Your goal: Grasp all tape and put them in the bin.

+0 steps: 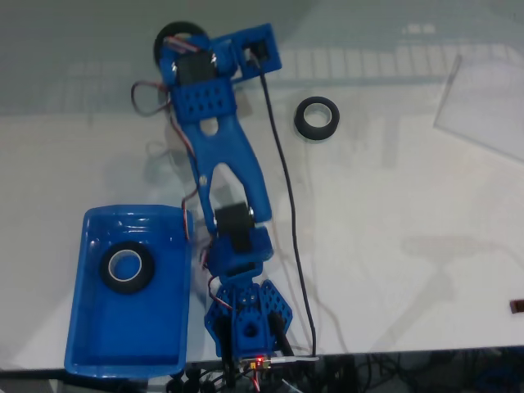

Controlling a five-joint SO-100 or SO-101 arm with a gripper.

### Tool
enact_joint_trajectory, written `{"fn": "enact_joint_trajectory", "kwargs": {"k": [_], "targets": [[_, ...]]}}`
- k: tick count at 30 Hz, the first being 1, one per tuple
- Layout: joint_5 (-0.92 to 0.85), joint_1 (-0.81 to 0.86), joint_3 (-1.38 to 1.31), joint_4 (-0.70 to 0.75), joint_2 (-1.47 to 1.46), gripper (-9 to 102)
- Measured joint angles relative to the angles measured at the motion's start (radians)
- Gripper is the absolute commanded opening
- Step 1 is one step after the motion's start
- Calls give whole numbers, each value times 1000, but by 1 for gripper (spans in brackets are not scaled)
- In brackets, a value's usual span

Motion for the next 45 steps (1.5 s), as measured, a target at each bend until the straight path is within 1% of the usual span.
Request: {"fn": "enact_joint_trajectory", "kwargs": {"k": [9, 14, 19, 25, 35, 36, 38, 40, 45], "targets": [[-170, -245, 505, 0, 437, 0], [-259, -426, 736, 0, 638, 0], [-374, -627, 930, 0, 770, 0], [-514, -762, 1065, 0, 808, 0], [-634, -827, 1135, 0, 811, 0], [-638, -828, 1135, 0, 816, 2], [-640, -821, 1135, 0, 822, 15], [-634, -819, 1135, 0, 827, 23], [-609, -825, 1163, -2, 847, 30]]}}
